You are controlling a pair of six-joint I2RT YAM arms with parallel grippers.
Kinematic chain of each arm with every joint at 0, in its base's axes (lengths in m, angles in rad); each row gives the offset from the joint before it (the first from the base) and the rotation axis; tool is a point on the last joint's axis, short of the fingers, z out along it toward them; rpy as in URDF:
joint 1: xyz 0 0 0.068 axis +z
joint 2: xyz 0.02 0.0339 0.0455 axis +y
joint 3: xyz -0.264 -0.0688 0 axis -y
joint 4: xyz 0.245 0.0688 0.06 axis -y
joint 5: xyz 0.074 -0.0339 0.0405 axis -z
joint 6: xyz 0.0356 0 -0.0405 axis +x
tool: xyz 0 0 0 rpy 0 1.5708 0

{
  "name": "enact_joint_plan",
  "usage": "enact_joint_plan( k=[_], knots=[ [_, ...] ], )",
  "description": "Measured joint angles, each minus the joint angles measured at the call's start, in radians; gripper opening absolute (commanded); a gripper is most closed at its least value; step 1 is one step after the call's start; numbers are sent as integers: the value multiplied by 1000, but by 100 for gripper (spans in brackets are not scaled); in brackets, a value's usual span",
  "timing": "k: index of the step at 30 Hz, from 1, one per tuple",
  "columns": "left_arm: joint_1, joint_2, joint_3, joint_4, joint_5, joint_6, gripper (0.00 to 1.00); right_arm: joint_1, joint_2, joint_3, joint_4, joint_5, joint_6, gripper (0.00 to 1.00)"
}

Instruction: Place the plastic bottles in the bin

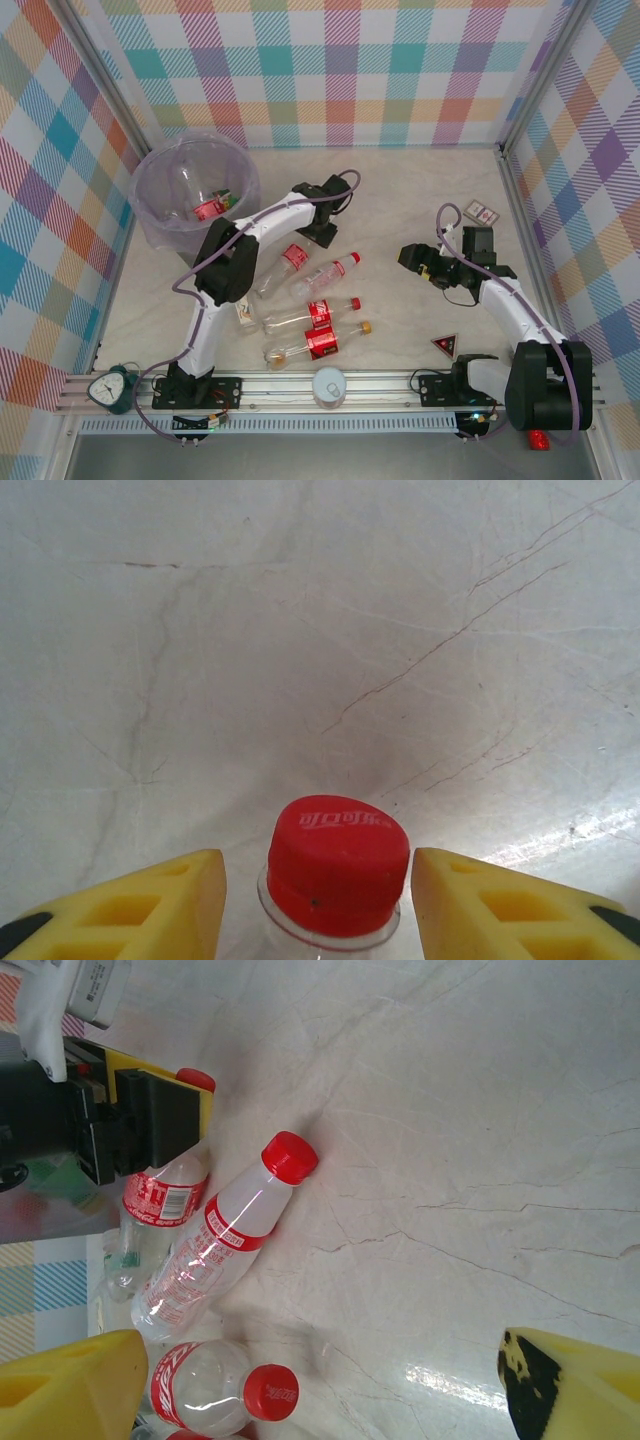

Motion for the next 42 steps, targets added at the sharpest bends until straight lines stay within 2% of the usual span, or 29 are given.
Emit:
enact_joint_plan(
  k=[11,18,26,35,42],
  knots=[
    [4,45,15,0,1,9,26,0,0,0,0,5,0,91],
    [4,45,86,0,8,18,24,0,0,1,0,7,0,91],
    [-8,37,265,1,19,63,21,0,7,22,-6,8,2,90],
    [-27,-46,570,-90,44,95,19,0,25,16,76,6,63,91],
    [-6,-284,554,-72,-11,69,9,0,53,13,117,5,84,91]
  ],
)
